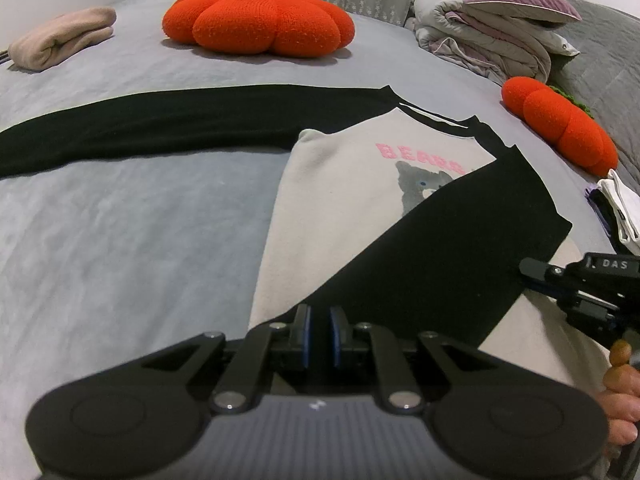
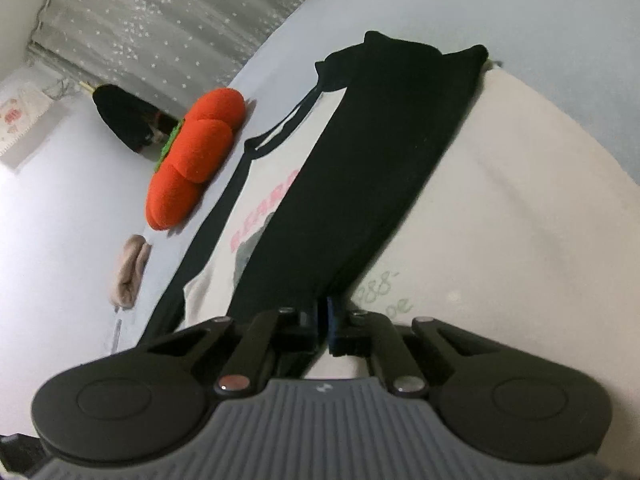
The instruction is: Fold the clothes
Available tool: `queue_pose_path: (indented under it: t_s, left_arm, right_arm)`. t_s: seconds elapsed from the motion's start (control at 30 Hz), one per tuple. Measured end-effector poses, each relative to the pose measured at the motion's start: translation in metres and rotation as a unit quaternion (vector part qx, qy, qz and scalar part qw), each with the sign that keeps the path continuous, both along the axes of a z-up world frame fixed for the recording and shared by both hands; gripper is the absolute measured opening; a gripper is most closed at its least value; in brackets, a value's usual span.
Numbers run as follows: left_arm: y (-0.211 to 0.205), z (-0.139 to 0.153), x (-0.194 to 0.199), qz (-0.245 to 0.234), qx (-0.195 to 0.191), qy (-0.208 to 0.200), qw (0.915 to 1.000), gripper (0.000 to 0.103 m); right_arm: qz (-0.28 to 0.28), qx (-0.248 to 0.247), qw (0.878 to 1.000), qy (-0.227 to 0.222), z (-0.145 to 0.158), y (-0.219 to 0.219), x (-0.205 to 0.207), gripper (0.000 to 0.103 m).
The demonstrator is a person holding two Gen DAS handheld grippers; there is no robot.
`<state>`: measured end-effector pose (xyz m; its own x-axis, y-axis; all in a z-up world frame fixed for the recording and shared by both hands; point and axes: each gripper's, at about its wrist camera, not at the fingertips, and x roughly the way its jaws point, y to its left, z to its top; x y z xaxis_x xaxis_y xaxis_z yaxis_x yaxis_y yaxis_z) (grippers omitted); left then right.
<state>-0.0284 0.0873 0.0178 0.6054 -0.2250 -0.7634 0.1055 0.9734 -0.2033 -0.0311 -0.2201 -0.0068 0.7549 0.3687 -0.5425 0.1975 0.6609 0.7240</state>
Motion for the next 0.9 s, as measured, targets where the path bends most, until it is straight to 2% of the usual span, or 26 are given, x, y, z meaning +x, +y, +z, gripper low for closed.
queue_pose_path:
  t_s: [0.23,0.53,0.67,0.83,0.9]
  left_arm:
    - [0.002,0.001,-0.002,0.008,0.006,0.003,0.9999,0.008]
    - [0.001,0.000,-0.003,0.004,0.013,0.000,0.9999,0.007]
    - [0.001,0.000,-0.004,0.004,0.013,0.000,0.9999,0.007]
    - [0.002,0.001,-0.005,0.002,0.014,0.000,0.9999,0.007]
    - [0.004,0.003,-0.005,0.002,0.017,-0.001,0.9998,0.008]
  right_arm:
    - [-0.006,-0.028,0.999,-0.024,0.020,0.007,-0.012,0.005]
    - [-0.009,-0.052,0.999,-0.014,0.017,0.009,-0.012,0.005]
    - [-0.003,-0.059,0.998,0.001,0.004,0.009,-0.007,0.005]
    - [0.023,-0.097,0.995,-0.004,0.010,0.015,-0.005,0.008]
    - [0.033,-0.104,0.994,-0.005,0.012,0.016,-0.004,0.014]
